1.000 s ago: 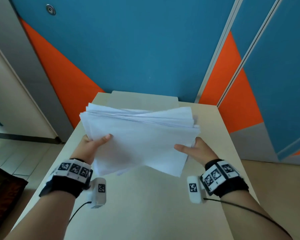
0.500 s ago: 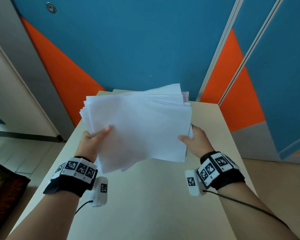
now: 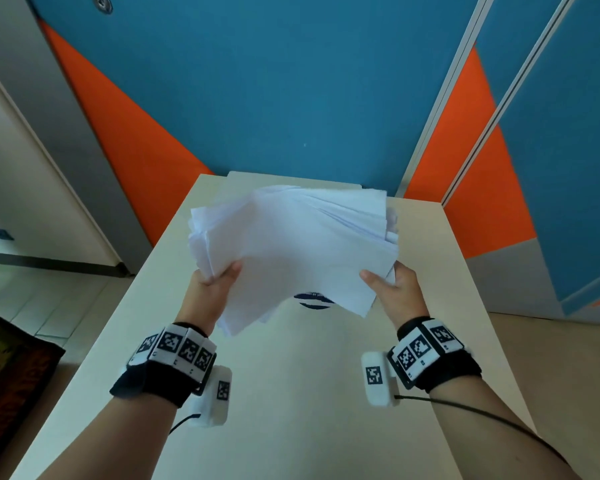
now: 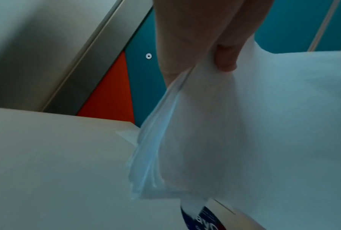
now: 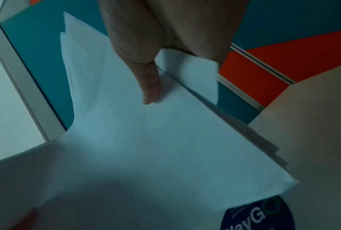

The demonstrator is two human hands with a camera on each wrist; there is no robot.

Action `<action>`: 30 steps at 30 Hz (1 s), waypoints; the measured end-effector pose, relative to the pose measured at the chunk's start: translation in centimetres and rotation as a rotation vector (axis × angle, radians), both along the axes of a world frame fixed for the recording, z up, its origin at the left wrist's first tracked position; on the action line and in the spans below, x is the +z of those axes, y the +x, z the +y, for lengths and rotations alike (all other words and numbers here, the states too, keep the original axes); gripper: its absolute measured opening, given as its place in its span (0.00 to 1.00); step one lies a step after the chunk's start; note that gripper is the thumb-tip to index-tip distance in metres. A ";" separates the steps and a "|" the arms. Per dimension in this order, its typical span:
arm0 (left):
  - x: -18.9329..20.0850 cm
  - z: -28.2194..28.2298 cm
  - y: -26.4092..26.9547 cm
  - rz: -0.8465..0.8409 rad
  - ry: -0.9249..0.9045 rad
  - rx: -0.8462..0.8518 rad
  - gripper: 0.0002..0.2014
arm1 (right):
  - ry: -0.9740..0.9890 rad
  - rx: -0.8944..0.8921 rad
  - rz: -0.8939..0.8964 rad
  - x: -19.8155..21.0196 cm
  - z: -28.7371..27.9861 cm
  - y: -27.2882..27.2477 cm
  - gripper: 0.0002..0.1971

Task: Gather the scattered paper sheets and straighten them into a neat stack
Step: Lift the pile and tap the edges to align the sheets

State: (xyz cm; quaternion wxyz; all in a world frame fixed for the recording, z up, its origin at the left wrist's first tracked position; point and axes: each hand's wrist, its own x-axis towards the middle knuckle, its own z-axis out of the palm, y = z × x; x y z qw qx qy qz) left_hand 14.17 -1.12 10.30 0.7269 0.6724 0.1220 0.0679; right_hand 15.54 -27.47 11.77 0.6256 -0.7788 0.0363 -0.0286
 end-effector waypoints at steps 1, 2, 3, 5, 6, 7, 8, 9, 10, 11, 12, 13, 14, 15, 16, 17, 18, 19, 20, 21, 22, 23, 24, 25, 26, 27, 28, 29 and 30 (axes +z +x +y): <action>-0.1 -0.3 -0.1 -0.004 -0.006 -0.005 0.07 | 0.024 -0.025 0.024 0.0 0.1 0.0 0.11; -0.3 -0.6 -0.2 0.008 -0.006 -0.018 0.06 | 0.048 -0.054 0.051 -0.2 0.0 0.1 0.11; -0.6 -0.6 -0.4 0.032 0.001 -0.038 0.05 | 0.072 -0.075 0.078 -0.4 -0.1 0.0 0.11; -1.7 -0.4 -0.8 0.088 0.026 -0.087 0.11 | 0.092 -0.078 0.122 -1.2 -0.4 -0.1 0.13; -1.9 -0.3 -1.1 0.113 0.032 -0.105 0.14 | 0.097 -0.074 0.136 -1.5 -0.5 -0.3 0.17; -2.2 -0.1 -1.3 0.130 0.033 -0.110 0.19 | 0.107 -0.079 0.141 -1.8 -0.7 -0.4 0.21; -2.4 0.1 -1.3 0.142 0.027 -0.111 0.23 | 0.120 -0.089 0.139 -1.9 -0.9 -0.5 0.24; -2.5 0.2 -1.3 0.146 0.018 -0.109 0.25 | 0.139 -0.099 0.129 -1.9 -1.0 -0.6 0.25; -2.6 0.3 -1.2 0.138 0.009 -0.112 0.24 | 0.173 -0.103 0.111 -1.9 -1.0 -0.7 0.25; -2.6 0.2 -1.2 0.126 0.000 -0.118 0.23 | 0.216 -0.103 0.086 -1.8 -0.9 -0.8 0.25; -2.6 0.2 -1.1 0.119 -0.008 -0.124 0.22 | 0.257 -0.108 0.058 -1.4 -0.6 -0.9 0.22; -2.7 0.2 -1.0 0.115 -0.015 -0.128 0.22 | 0.287 -0.126 0.024 -0.9 -0.3 -0.8 0.20; -2.6 0.2 -0.9 0.110 -0.022 -0.131 0.24 | 0.296 -0.158 -0.018 -0.4 0.0 -0.7 0.17; -2.6 0.2 -0.9 0.102 -0.028 -0.135 0.25 | 0.280 -0.198 -0.056 0.2 0.2 -0.5 0.15; -2.6 0.3 -1.0 0.093 -0.025 -0.142 0.26 | 0.257 -0.233 -0.088 0.9 0.5 -0.3 0.13; -2.6 0.4 -1.0 0.080 -0.014 -0.153 0.28 | 0.248 -0.262 -0.113 1.5 0.9 0.0 0.10; -2.6 0.4 -1.1 0.067 0.003 -0.167 0.30 | 0.250 -0.286 -0.129 2.0 1.1 0.4 0.08; -2.7 0.5 -1.1 0.053 0.014 -0.180 0.31 | 0.262 -0.308 -0.140 2.3 1.3 0.7 0.09; -2.8 0.5 -1.0 0.043 0.017 -0.183 0.31 | 0.269 -0.331 -0.148 2.4 1.5 1.1 0.11; -2.9 0.6 -1.0 0.037 0.014 -0.182 0.32 | 0.263 -0.345 -0.161 2.4 1.6 1.4 0.14; -3.1 0.6 -1.0 0.035 0.010 -0.181 0.32 | 0.245 -0.353 -0.172 2.3 1.8 1.7 0.15; -3.3 0.6 -0.9 0.033 0.005 -0.182 0.31 | 0.223 -0.358 -0.179 2.2 1.8 2.0 0.17; -3.4 0.6 -0.9 0.030 -0.003 -0.186 0.31 | 0.202 -0.365 -0.176 2.1 1.9 2.2 0.17; -3.5 0.7 -0.9 0.024 -0.016 -0.186 0.29 | 0.179 -0.375 -0.169 2.0 1.8 2.3 0.16; -3.6 0.7 -0.8 0.020 -0.031 -0.183 0.28 | 0.162 -0.387 -0.161 1.9 1.6 2.4 0.14; -3.7 0.8 -0.8 0.018 -0.038 -0.181 0.27 | 0.161 -0.400 -0.157 1.7 1.4 2.5 0.14; -3.8 0.9 -0.8 0.014 -0.038 -0.183 0.28 | 0.168 -0.414 -0.156 1.4 1.0 2.6 0.14; -4.0 0.9 -0.8 0.010 -0.034 -0.190 0.28 | 0.171 -0.430 -0.153 1.0 0.7 2.6 0.14; -4.1 1.0 -0.7 0.011 -0.033 -0.198 0.28 | 0.168 -0.442 -0.150 0.6 0.4 2.6 0.14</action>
